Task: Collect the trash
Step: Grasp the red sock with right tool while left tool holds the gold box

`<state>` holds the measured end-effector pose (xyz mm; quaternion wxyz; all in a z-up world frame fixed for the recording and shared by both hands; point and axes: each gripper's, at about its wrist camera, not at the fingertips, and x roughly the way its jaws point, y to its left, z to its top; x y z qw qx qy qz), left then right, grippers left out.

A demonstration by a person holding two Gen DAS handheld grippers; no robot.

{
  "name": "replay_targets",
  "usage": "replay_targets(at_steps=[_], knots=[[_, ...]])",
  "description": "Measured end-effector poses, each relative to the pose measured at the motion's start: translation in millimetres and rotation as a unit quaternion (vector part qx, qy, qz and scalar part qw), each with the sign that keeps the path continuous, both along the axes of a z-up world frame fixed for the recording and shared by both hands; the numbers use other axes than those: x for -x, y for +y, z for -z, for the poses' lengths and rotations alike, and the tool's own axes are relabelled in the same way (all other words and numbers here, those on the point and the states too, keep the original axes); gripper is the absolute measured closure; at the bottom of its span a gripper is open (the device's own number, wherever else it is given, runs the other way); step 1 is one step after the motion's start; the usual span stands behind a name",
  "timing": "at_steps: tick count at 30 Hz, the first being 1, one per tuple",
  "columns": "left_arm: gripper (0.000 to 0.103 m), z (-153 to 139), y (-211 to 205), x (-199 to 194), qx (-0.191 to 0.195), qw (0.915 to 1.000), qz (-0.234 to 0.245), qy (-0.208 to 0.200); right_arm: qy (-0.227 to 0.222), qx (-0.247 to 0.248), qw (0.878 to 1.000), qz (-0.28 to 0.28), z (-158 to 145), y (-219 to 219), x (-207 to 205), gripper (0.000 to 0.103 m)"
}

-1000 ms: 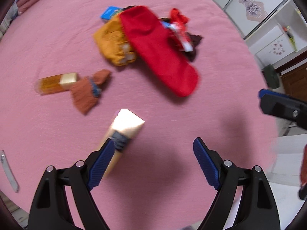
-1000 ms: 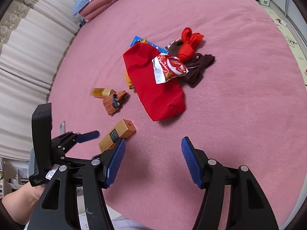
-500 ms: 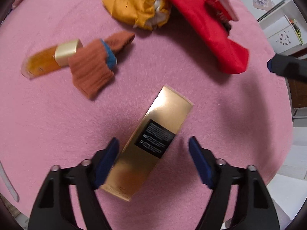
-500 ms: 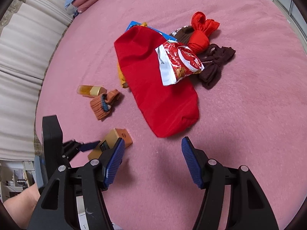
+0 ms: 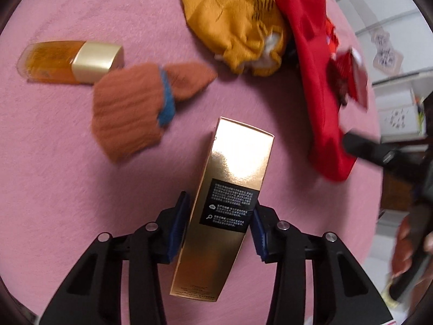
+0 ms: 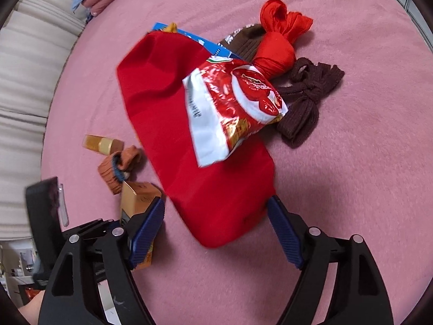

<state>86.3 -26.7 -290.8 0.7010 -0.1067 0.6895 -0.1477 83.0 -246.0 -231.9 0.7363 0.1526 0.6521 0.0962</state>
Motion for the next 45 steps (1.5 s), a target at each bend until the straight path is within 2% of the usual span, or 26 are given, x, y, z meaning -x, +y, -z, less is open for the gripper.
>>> replay_targets(at_steps=[5, 11, 13, 16, 18, 21, 24, 31, 37, 41, 45], knots=[[0.061, 5, 1, -34, 0.052, 0.9971, -0.053, 0.017, 0.019, 0.005, 1.000, -0.009, 15, 2, -14, 0.023], [0.062, 16, 6, -57, 0.081, 0.9905, -0.102, 0.044, 0.052, 0.004, 0.999, -0.005, 37, -1, -23, 0.022], [0.062, 15, 8, -55, 0.077, 0.9914, -0.097, 0.042, 0.056, 0.010, 0.998, 0.000, 40, -2, -23, 0.028], [0.063, 12, 10, -49, 0.079, 0.9910, -0.098, 0.044, 0.049, 0.032, 0.998, 0.003, 39, -6, -19, 0.047], [0.063, 16, 9, -50, 0.082, 0.9900, -0.105, 0.047, 0.041, 0.028, 0.999, 0.004, 37, -11, -13, 0.066], [0.063, 14, 10, -39, 0.077, 0.9898, -0.110, 0.048, 0.040, 0.010, 0.999, 0.022, 34, -22, -4, 0.079], [0.063, 12, 12, -34, 0.079, 0.9893, -0.112, 0.050, 0.036, 0.000, 0.999, 0.029, 27, -28, 9, 0.086], [0.064, -10, -9, -3, 0.081, 0.9916, -0.086, 0.052, 0.017, -0.029, 0.999, 0.024, -7, -35, 45, 0.090], [0.064, -36, -28, 24, 0.080, 0.9924, -0.073, 0.057, 0.005, -0.064, 0.997, 0.047, -37, -59, 84, 0.090], [0.064, -50, -44, 41, 0.074, 0.9946, -0.054, 0.050, -0.002, -0.074, 0.995, 0.064, -54, -82, 94, 0.090], [0.064, -66, -74, 56, 0.069, 0.9963, -0.028, 0.043, -0.008, -0.088, 0.992, 0.093, -67, -105, 119, 0.090]])
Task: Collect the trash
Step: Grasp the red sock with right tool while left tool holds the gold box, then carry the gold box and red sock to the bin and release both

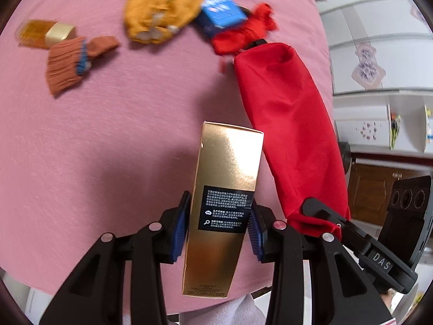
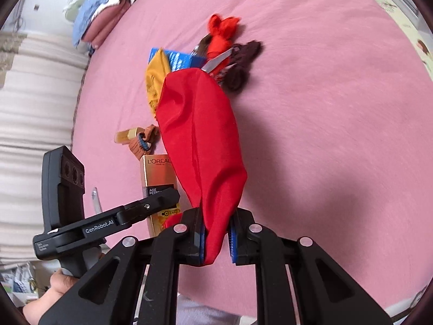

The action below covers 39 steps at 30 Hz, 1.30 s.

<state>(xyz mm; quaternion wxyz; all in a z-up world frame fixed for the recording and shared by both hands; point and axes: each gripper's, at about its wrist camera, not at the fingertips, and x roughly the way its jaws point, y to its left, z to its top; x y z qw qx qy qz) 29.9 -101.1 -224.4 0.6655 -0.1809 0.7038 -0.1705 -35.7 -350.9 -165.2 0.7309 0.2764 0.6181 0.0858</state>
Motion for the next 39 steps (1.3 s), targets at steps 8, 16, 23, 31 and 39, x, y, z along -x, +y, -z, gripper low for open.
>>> replay_targets(at_steps=[8, 16, 23, 31, 39], knots=[[0.064, -10, -90, 28, 0.005, 0.9982, 0.060, 0.004, -0.020, 0.012, 0.997, 0.067, -26, -69, 42, 0.090], [0.064, -20, -198, 44, 0.012, 0.9920, 0.126, -0.007, -0.022, 0.014, 0.991, 0.134, -33, -158, 79, 0.090], [0.064, -19, -289, 53, 0.014, 0.9850, 0.172, -0.008, -0.018, 0.018, 0.982, 0.185, -31, -234, 109, 0.090], [0.064, -10, -369, 65, 0.015, 0.9766, 0.214, 0.007, -0.010, 0.017, 0.969, 0.246, -26, -315, 141, 0.090], [0.064, 3, -447, 67, 0.020, 0.9694, 0.244, 0.024, 0.003, 0.026, 0.955, 0.294, -14, -382, 168, 0.090]])
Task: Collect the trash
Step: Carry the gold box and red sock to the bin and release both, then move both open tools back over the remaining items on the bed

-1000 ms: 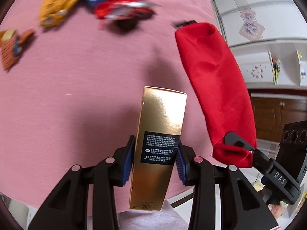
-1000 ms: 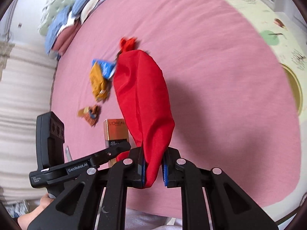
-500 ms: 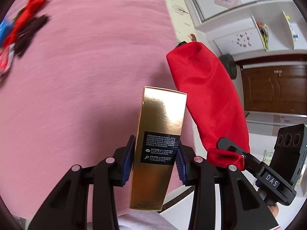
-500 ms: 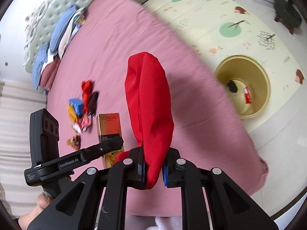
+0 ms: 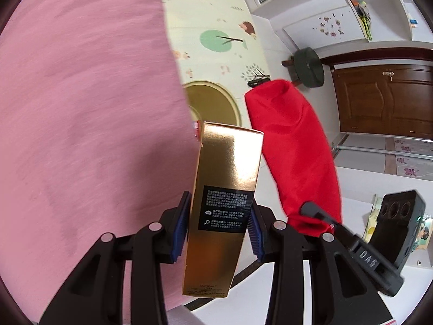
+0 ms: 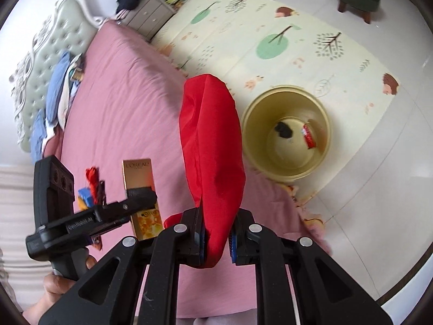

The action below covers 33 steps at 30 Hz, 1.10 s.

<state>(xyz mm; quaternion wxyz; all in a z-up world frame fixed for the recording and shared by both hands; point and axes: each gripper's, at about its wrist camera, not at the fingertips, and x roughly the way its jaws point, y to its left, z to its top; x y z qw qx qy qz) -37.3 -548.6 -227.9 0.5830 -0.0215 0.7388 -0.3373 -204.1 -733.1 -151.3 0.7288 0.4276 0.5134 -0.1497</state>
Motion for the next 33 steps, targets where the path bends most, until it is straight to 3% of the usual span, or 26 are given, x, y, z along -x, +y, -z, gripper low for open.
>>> replay_targets(at_steps=[9, 10, 12, 15, 23, 33], knots=[[0.062, 14, -71, -7, 0.019, 0.9993, 0.011, 0.030, 0.004, 0.001, 1.000, 0.029, 13, -47, 9, 0.088], [0.058, 14, -76, -8, 0.016, 0.9994, 0.013, 0.028, 0.003, 0.007, 0.999, 0.032, 11, -51, 9, 0.084], [0.027, 14, -86, -10, 0.012, 0.9994, 0.014, 0.028, -0.002, 0.019, 0.999, 0.045, 8, -62, 10, 0.067], [0.022, 12, -93, -13, 0.001, 0.9996, 0.023, 0.018, 0.003, 0.023, 0.998, 0.050, 7, -73, 10, 0.065], [0.022, 3, -79, -12, -0.009, 0.9983, 0.057, -0.008, 0.000, -0.004, 0.998, 0.065, 10, -73, 8, 0.065], [0.022, -22, -21, -14, -0.005, 0.9983, 0.044, -0.037, -0.014, -0.001, 1.000, 0.007, -12, -24, -26, 0.065]])
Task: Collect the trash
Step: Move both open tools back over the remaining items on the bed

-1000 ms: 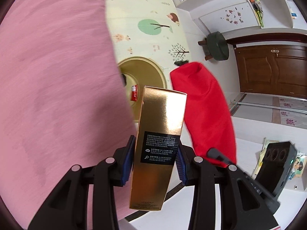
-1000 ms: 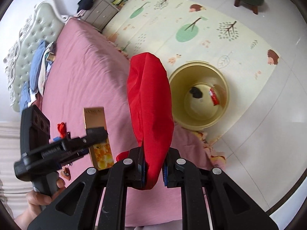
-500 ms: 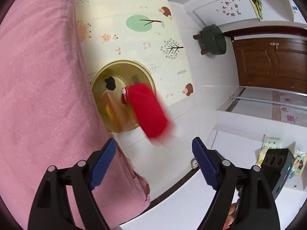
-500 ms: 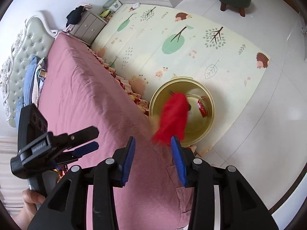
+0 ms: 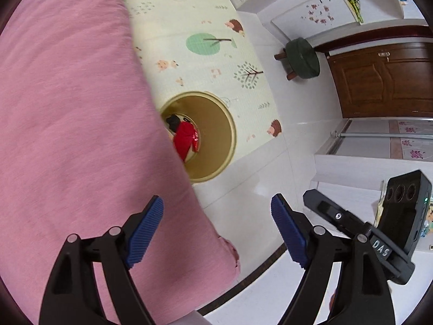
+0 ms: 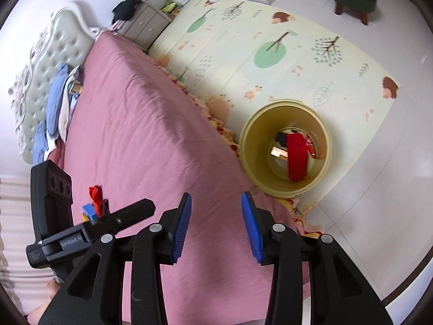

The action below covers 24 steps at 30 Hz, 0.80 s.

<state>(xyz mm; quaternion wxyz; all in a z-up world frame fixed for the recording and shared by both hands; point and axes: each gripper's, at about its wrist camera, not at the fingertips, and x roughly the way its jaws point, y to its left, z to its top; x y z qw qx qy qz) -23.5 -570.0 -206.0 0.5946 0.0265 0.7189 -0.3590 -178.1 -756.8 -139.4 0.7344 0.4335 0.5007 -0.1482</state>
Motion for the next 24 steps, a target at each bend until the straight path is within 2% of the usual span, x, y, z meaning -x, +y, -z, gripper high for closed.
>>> replay_targets(at_steps=[4, 11, 20, 24], knots=[[0.022, -5, 43, -6, -0.003, 0.9997, -0.023, -0.003, -0.006, 0.002, 0.999, -0.035, -8, 30, -20, 0.065], [0.022, -13, 138, -20, -0.002, 0.9958, -0.091, -0.010, -0.011, -0.001, 0.993, -0.117, -12, 110, -60, 0.065], [0.022, -23, 255, -29, -0.008, 0.9855, -0.167, -0.027, -0.017, -0.012, 0.981, -0.190, -11, 216, -95, 0.065], [0.022, -25, 307, -31, -0.009, 0.9781, -0.206, -0.025, -0.015, -0.015, 0.975, -0.223, -8, 259, -105, 0.065]])
